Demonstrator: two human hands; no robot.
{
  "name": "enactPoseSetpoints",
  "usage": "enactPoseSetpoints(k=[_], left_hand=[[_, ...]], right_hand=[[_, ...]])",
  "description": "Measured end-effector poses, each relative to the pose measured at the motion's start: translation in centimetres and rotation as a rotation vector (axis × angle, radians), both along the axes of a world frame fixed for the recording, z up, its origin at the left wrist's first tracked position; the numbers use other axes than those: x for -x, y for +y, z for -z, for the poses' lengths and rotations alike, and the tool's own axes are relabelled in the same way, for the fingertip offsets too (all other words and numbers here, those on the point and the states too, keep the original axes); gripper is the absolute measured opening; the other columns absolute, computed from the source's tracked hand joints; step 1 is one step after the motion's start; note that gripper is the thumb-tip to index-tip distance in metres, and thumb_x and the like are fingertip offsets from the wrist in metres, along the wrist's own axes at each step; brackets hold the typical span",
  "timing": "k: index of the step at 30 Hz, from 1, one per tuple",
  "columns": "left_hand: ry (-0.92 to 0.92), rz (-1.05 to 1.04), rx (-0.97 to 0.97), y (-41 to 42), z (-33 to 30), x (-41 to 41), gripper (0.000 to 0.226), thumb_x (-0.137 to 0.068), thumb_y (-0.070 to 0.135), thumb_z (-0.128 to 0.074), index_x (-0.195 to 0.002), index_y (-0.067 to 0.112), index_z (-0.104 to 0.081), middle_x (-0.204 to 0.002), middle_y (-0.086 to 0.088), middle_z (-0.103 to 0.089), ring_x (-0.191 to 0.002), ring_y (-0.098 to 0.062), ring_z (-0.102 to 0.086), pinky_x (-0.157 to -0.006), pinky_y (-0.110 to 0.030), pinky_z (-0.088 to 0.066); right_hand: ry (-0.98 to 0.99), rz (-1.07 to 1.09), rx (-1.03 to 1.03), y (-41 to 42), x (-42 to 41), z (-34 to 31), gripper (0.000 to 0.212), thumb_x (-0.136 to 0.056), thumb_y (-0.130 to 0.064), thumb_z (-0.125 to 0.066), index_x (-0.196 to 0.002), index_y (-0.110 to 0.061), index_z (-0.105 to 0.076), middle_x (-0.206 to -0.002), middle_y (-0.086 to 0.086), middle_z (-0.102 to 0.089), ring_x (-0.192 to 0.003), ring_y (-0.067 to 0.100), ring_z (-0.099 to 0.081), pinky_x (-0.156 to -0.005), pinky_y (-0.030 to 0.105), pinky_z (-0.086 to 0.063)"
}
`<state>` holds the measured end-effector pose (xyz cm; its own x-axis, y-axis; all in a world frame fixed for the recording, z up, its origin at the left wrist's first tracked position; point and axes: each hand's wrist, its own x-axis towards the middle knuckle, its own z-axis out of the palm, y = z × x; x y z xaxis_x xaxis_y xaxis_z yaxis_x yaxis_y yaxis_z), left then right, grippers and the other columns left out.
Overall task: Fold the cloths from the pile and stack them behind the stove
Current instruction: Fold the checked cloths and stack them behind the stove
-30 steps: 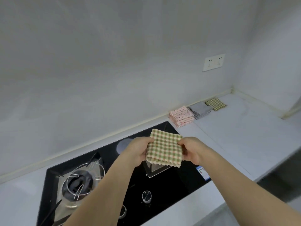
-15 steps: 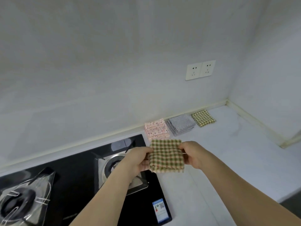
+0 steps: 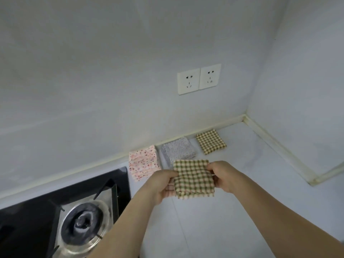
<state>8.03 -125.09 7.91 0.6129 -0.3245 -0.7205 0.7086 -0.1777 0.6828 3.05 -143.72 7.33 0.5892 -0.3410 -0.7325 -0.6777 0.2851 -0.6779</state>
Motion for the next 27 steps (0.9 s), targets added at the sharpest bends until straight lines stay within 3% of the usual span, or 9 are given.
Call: enactPoseSetpoints(k=[8,13,16,18,22,25,27], left_hand=[[0.043,-0.016,-0.053,-9.2,2.1,-1.6,0.019,-0.095,0.006,-0.048,-0.101,0.002,-0.066,-0.077,-0.007,-0.074,-0.065,-0.018,-0.07,-0.055,-0.027,-0.054],[0.08,-0.036,-0.093,-12.2,3.4,-3.0,0.017,-0.093,0.005,-0.051,-0.099,0.004,-0.067,-0.072,-0.005,-0.073,-0.062,-0.017,-0.068,-0.06,-0.031,-0.055],[0.121,-0.026,-0.088,-13.6,4.2,-3.7,0.019,-0.092,0.004,-0.055,-0.106,0.002,-0.066,-0.084,-0.009,-0.074,-0.075,-0.023,-0.071,-0.07,-0.038,-0.059],[0.105,-0.037,-0.084,-14.7,4.6,-4.6,0.022,-0.09,0.002,-0.056,-0.11,0.002,-0.064,-0.087,-0.009,-0.074,-0.076,-0.023,-0.07,-0.069,-0.037,-0.059],[-0.124,-0.067,-0.135,-17.4,4.7,-8.0,0.021,-0.09,0.004,-0.057,-0.108,0.008,-0.066,-0.095,-0.007,-0.073,-0.076,-0.02,-0.069,-0.062,-0.03,-0.054],[-0.375,-0.012,-0.222,-19.5,5.0,-10.5,0.011,-0.091,0.013,-0.059,-0.089,0.022,-0.065,-0.095,-0.002,-0.073,-0.085,-0.021,-0.069,-0.073,-0.036,-0.056],[-0.622,0.099,-0.318,-20.6,5.5,-11.8,0.006,-0.089,0.019,-0.059,-0.086,0.023,-0.061,-0.087,0.001,-0.07,-0.082,-0.021,-0.067,-0.075,-0.041,-0.056]], right_hand=[[0.076,-0.086,0.0,-9.3,-3.1,3.3,0.025,-0.096,-0.002,-0.037,-0.098,-0.003,-0.062,-0.093,0.013,-0.069,-0.078,0.022,-0.064,-0.065,0.032,-0.052],[0.104,-0.092,-0.019,-12.3,-5.4,4.5,0.023,-0.095,-0.001,-0.039,-0.097,-0.003,-0.062,-0.087,0.012,-0.069,-0.073,0.021,-0.064,-0.061,0.031,-0.051],[0.112,-0.074,-0.043,-13.7,-7.2,5.0,0.021,-0.094,-0.002,-0.044,-0.109,0.0,-0.059,-0.098,0.016,-0.07,-0.087,0.027,-0.068,-0.078,0.036,-0.056],[0.115,-0.071,-0.053,-14.6,-8.6,5.3,0.022,-0.094,-0.002,-0.045,-0.113,0.0,-0.057,-0.101,0.017,-0.069,-0.091,0.028,-0.068,-0.084,0.039,-0.056],[0.053,-0.097,-0.014,-16.9,-11.9,5.4,0.027,-0.094,0.0,-0.046,-0.117,-0.002,-0.059,-0.104,0.013,-0.066,-0.085,0.022,-0.062,-0.069,0.03,-0.052],[0.062,-0.12,0.104,-18.8,-14.6,5.0,0.011,-0.095,-0.002,-0.049,-0.098,-0.008,-0.058,-0.079,0.005,-0.055,-0.065,0.014,-0.047,-0.058,0.023,-0.041],[0.064,-0.089,0.103,-20.0,-16.4,4.9,0.014,-0.095,-0.001,-0.048,-0.085,-0.01,-0.053,-0.067,0.003,-0.047,-0.055,0.012,-0.039,-0.053,0.023,-0.034]])
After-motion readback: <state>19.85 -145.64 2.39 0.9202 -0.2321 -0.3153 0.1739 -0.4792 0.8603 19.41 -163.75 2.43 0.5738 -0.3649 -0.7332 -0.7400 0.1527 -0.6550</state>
